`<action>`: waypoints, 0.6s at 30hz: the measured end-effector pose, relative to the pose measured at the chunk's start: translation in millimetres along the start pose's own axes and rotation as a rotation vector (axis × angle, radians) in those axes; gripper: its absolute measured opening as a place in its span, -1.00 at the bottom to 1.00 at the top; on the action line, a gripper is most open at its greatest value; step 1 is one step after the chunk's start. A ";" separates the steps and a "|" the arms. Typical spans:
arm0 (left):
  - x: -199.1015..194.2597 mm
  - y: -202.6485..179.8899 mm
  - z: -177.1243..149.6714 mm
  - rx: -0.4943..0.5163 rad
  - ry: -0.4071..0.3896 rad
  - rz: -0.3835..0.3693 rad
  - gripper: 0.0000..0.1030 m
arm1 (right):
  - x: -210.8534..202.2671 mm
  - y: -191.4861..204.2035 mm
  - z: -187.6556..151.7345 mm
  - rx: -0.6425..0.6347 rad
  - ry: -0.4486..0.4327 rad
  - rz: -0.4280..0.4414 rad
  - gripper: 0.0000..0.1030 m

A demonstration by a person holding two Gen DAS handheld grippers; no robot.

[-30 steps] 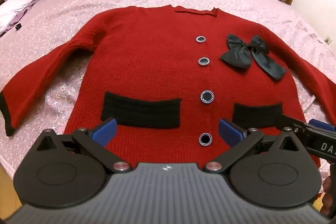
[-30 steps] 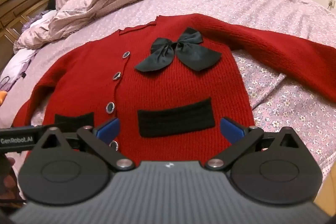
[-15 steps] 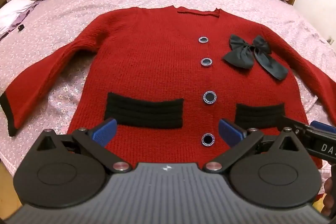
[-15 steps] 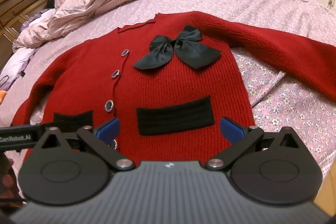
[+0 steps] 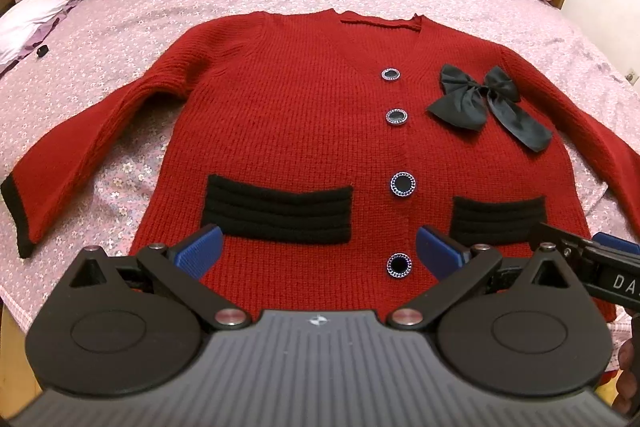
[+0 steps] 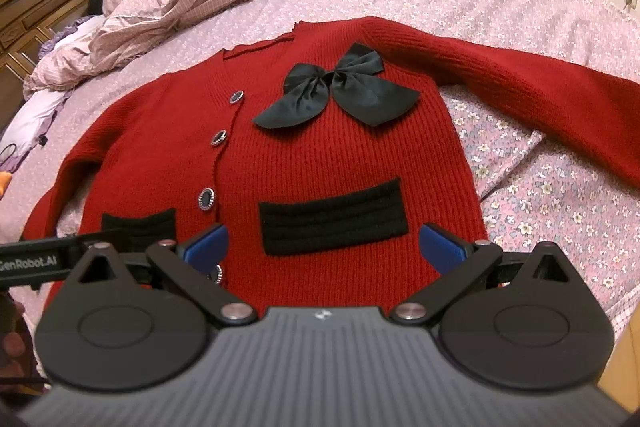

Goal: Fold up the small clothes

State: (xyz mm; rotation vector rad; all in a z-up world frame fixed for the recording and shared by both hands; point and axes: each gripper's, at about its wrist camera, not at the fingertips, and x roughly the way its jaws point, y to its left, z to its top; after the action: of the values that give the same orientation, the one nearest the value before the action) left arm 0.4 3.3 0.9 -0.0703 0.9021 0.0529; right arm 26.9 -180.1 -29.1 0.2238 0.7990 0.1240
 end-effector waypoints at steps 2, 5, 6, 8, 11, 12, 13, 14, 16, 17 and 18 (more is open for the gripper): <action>0.0 0.3 -0.3 0.000 -0.001 0.002 1.00 | 0.1 -3.9 -3.9 0.002 0.001 0.002 1.00; 0.2 0.4 -0.3 -0.001 0.000 0.003 1.00 | 0.0 -3.3 -2.4 0.002 0.003 0.002 1.00; 0.2 0.6 -0.4 -0.001 0.000 0.003 1.00 | 0.4 -3.2 -1.7 0.003 0.004 0.002 1.00; 0.1 0.8 -0.2 -0.002 0.000 0.004 1.00 | 0.6 -3.6 -2.0 0.003 0.005 0.001 1.00; -0.3 1.4 0.1 -0.004 -0.001 0.006 1.00 | 1.7 -3.2 -0.5 0.004 0.008 0.000 1.00; -0.4 1.5 0.1 -0.003 -0.001 0.006 1.00 | 1.6 -3.2 -0.5 0.004 0.008 0.000 1.00; -0.3 1.3 0.1 -0.003 -0.001 0.005 1.00 | 1.6 -3.3 -0.5 0.004 0.008 0.000 1.00; -0.3 1.3 0.1 -0.003 -0.001 0.005 1.00 | 1.5 -3.3 -0.8 0.005 0.008 -0.001 1.00; -0.3 1.7 0.1 -0.003 0.000 0.005 1.00 | 1.2 -3.6 -1.0 0.006 0.008 -0.001 1.00; -0.4 1.8 0.1 -0.004 -0.001 0.006 1.00 | 1.3 -3.7 -1.0 0.006 0.008 0.000 1.00; -0.5 2.0 0.2 -0.005 -0.001 0.006 1.00 | 1.2 -3.6 -1.1 0.006 0.008 0.000 1.00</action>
State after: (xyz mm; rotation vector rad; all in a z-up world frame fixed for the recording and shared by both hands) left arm 0.1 5.4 1.4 -0.0722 0.9013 0.0607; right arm 27.1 -183.2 -31.6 0.2285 0.8077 0.1223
